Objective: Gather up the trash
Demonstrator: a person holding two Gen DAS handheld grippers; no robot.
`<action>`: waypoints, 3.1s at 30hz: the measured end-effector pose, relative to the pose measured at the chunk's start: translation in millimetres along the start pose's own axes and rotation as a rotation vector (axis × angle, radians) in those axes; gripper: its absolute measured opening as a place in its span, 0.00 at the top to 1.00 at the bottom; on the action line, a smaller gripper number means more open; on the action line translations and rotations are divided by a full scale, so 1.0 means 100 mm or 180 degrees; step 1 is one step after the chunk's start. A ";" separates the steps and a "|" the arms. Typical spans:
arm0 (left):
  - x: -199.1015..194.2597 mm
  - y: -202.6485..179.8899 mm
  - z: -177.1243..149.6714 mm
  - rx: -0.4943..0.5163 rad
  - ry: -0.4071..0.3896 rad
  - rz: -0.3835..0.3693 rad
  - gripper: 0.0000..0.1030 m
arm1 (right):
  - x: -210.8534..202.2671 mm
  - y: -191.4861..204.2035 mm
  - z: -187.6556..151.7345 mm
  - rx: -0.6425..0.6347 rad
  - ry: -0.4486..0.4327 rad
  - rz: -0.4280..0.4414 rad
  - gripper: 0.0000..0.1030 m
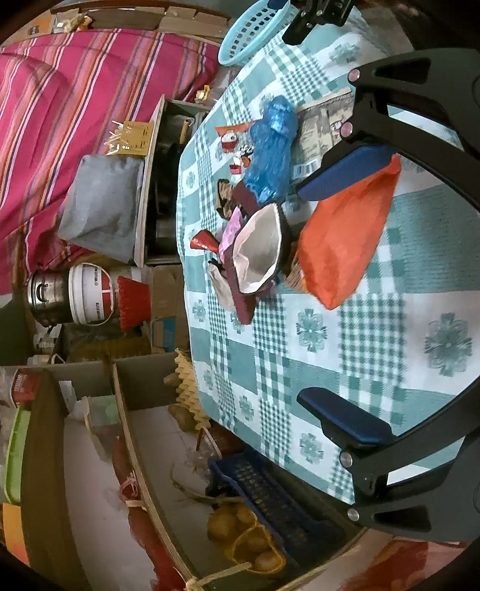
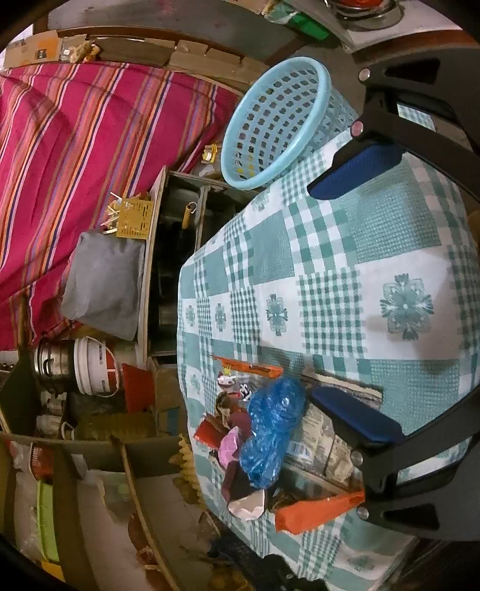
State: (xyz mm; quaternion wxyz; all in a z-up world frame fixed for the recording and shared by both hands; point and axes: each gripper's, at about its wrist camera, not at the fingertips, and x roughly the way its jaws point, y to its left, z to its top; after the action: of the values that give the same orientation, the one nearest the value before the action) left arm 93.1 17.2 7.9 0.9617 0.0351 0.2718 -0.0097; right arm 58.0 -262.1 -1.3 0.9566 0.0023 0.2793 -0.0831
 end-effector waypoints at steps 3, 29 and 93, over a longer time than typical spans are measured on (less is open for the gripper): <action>0.12 0.05 0.06 -0.0025 0.0041 -0.0014 0.05 | 0.08 0.03 0.03 -0.0071 0.0040 -0.0037 0.04; 1.04 -0.05 0.49 -0.0114 0.0628 -0.0084 0.06 | 0.40 0.19 0.18 -0.0088 0.0087 0.0108 0.04; 0.84 0.31 0.38 -0.0161 0.0794 -0.0029 0.25 | 0.79 0.81 0.23 -0.0513 0.0487 0.0792 0.63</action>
State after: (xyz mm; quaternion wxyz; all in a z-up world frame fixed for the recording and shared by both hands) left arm 185.5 45.8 -2.3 0.9209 0.0105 0.3896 -0.0028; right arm 149.0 -195.5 -28.1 0.9325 -0.0335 0.3547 0.0590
